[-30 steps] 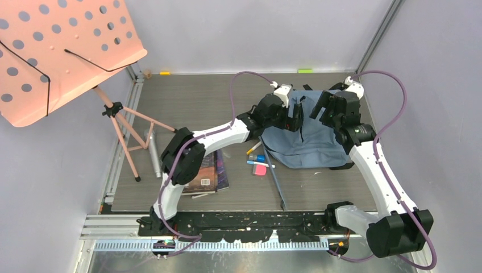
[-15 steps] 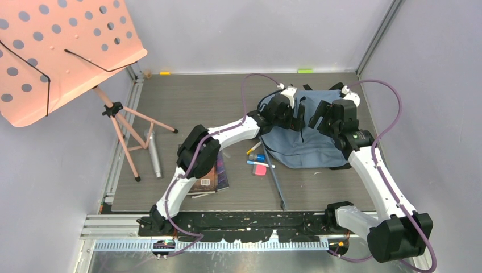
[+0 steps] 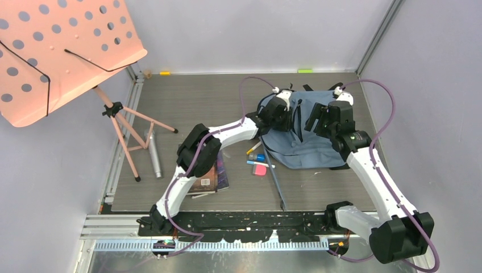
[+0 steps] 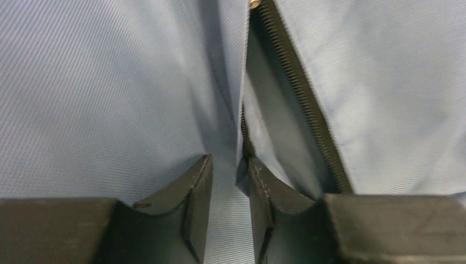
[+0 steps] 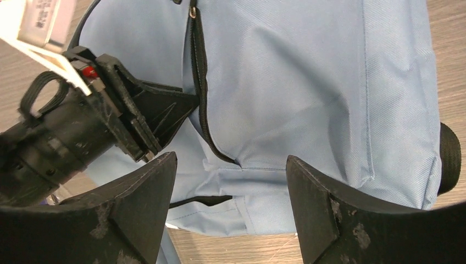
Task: Pack the student bag
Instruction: Adjust the student bag at the center of the board.
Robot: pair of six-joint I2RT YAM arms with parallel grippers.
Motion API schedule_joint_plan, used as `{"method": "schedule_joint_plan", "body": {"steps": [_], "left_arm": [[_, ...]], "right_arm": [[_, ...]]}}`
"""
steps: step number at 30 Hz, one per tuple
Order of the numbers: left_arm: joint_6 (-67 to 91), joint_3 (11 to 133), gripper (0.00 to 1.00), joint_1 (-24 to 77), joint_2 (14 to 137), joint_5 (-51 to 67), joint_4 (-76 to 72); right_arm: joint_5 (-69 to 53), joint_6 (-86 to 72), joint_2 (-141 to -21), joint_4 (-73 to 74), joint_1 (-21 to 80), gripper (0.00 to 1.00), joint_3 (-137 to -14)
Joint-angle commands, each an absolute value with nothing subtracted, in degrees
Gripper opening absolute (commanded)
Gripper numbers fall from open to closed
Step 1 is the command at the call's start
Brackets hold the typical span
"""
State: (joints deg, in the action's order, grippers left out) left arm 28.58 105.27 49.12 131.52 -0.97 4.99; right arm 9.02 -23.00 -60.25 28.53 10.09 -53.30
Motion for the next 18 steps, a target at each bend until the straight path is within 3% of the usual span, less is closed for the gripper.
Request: {"method": "schedule_joint_plan", "body": {"steps": [1,5,11,18], "left_arm": [[29.69,101.86,0.27,47.59,129.39,0.54,1.89],[29.55,101.52,0.12,47.29,129.3,3.69,0.89],[29.42,101.16,0.01,47.03,129.11,5.71,0.35],[29.68,101.25,0.0,46.85,129.21,6.39,-1.1]], "right_arm": [[14.6,-19.55,-61.28,25.79,14.6,0.78,-53.58],[24.59,-18.94,-67.64,25.03,19.42,0.78,-55.18],[31.86,-17.75,-74.33,21.92,21.59,0.81,-55.92],[41.36,-15.12,-80.34,17.16,24.97,0.83,-56.29]]}}
